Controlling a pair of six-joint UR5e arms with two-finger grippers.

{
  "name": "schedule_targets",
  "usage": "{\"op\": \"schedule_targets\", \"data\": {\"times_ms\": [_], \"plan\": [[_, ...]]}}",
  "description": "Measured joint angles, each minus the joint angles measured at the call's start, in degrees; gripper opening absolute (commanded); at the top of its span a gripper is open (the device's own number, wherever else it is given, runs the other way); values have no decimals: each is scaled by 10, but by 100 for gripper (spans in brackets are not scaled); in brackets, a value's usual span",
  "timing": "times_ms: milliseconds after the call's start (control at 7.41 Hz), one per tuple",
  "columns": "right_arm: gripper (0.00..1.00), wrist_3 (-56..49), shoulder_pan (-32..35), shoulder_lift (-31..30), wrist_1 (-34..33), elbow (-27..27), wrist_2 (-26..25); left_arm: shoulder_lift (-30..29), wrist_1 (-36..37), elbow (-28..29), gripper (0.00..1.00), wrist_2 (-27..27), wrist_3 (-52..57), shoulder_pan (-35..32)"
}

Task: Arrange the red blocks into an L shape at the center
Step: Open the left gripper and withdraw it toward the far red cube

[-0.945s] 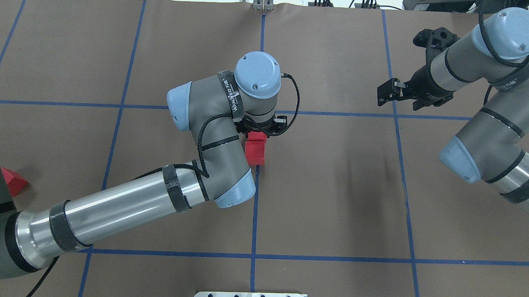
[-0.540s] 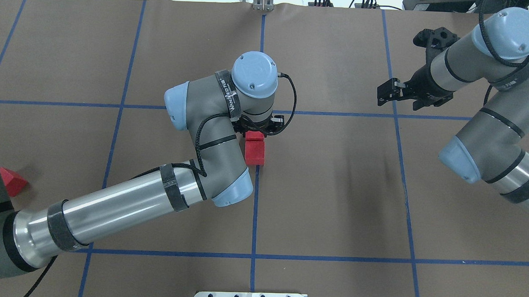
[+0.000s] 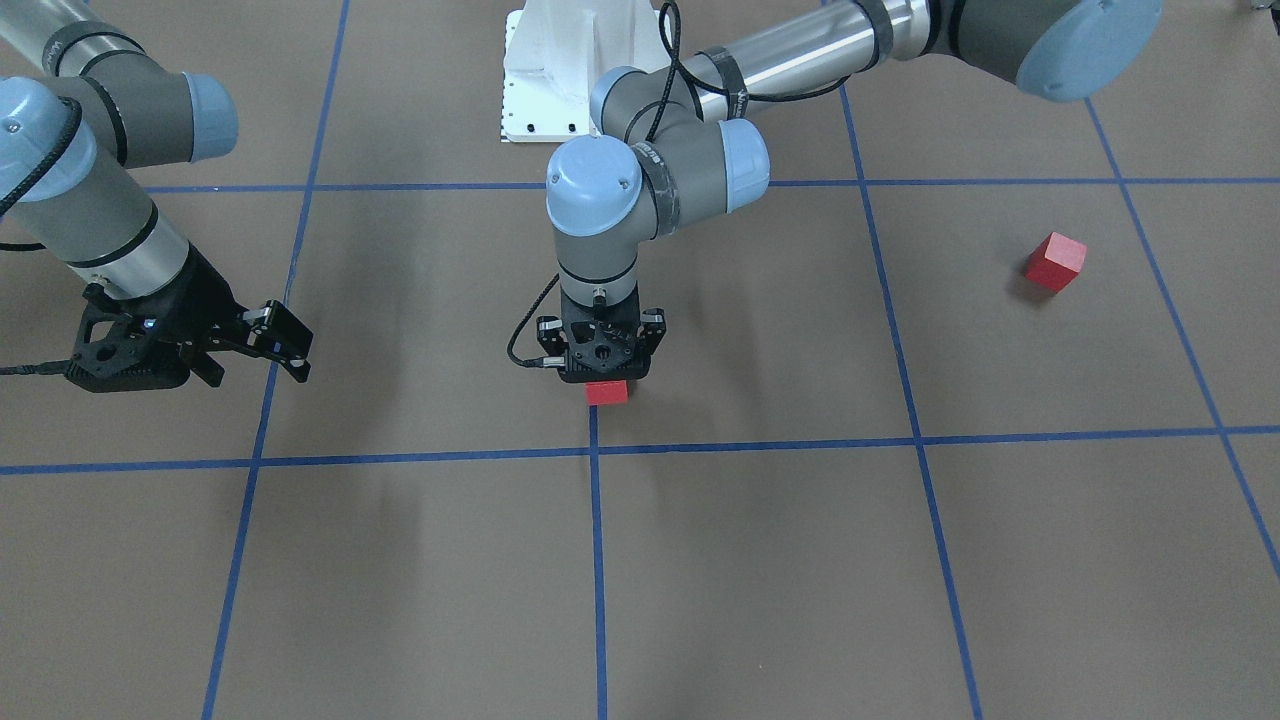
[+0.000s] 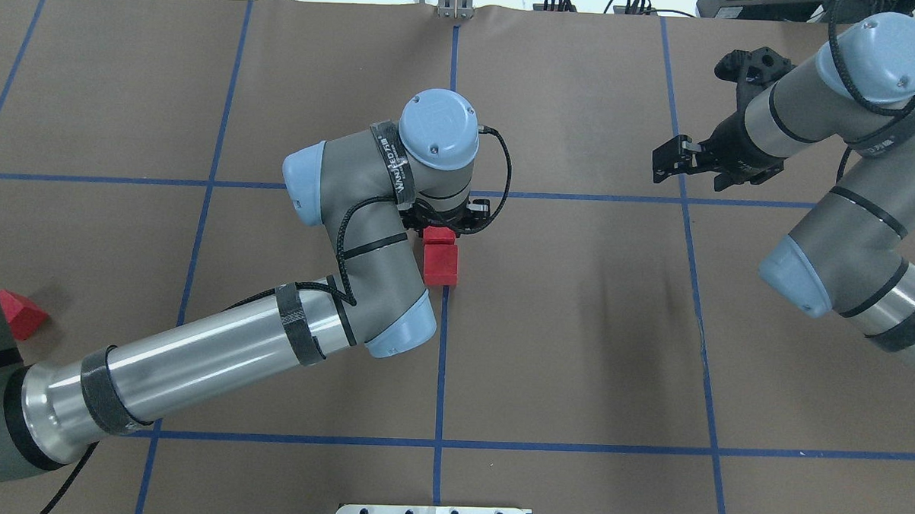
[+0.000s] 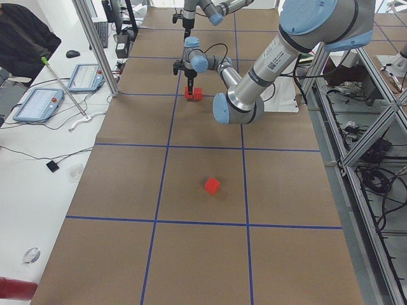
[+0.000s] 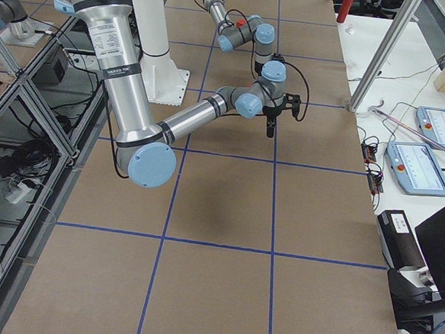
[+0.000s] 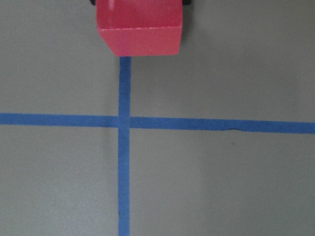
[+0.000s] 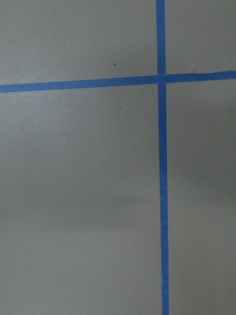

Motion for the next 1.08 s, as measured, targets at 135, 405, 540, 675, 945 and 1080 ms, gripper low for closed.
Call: {"op": "schedule_targets", "data": {"times_ms": [135,405,540,675,945,1080], "plan": [[100,-1,0,0,0,0,0,0,-1,0,30,0,0,0],[100,-1,0,0,-1,-1,0,1,-3,1,100,0,-1,2],[100,-1,0,0,0,-1,0,2,-4,1,100,0,-1,3],[100,-2,0,0,-1,-1,0,2,-5,-1,100,1,-1,1],[100,-4,0,0,0,-2,0,5,-1,-25,100,-1,0,-12],[99,-5,0,0,-1,-2,0,26,8,-66,100,-6,1,-22]]}}
